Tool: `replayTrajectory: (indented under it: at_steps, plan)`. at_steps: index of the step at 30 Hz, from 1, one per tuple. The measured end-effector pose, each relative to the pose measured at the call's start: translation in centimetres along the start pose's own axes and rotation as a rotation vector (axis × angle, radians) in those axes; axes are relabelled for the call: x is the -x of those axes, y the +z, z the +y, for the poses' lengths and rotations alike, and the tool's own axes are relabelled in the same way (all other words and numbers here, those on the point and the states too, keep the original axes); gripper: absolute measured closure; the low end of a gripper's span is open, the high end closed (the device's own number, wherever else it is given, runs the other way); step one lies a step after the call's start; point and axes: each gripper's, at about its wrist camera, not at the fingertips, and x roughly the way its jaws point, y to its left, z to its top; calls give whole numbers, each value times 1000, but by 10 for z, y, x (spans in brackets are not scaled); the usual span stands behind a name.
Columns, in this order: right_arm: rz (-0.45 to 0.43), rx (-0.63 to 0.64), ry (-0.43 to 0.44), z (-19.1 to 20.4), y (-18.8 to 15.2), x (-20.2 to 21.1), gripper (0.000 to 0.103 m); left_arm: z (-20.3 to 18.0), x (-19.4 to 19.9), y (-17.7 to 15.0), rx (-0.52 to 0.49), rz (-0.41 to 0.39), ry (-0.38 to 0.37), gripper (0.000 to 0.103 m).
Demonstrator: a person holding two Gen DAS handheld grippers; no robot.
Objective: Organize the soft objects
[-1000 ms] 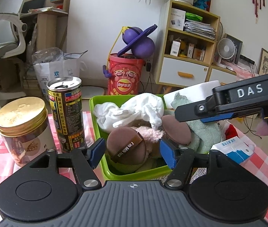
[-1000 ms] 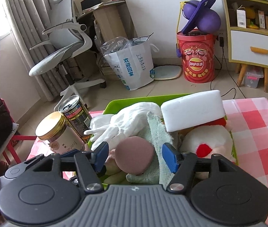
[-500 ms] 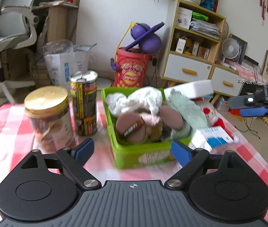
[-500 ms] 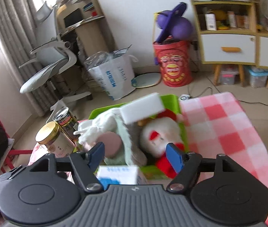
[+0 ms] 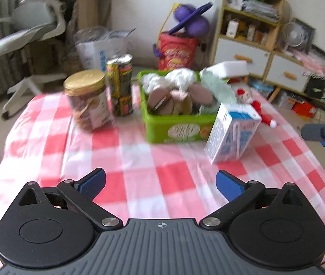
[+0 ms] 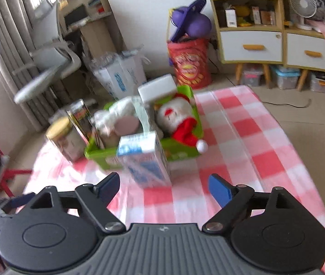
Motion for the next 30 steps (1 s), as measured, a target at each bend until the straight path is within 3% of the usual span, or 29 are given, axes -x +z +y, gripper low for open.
replayTrajectory:
  at_steps: [4, 9, 16, 30]
  plan:
    - [-1, 58, -53, 18, -17, 15, 28, -6, 19, -9, 28, 36, 29, 5]
    - [44, 26, -119, 20, -29, 22, 27, -20, 35, -14, 28, 43, 103, 5]
    - [44, 15, -112, 29, -30, 26, 23, -29, 43, -10, 29, 23, 154, 5]
    - [65, 34, -121, 35, -33, 17, 23, -27, 40, -11, 53, 53, 145, 5]
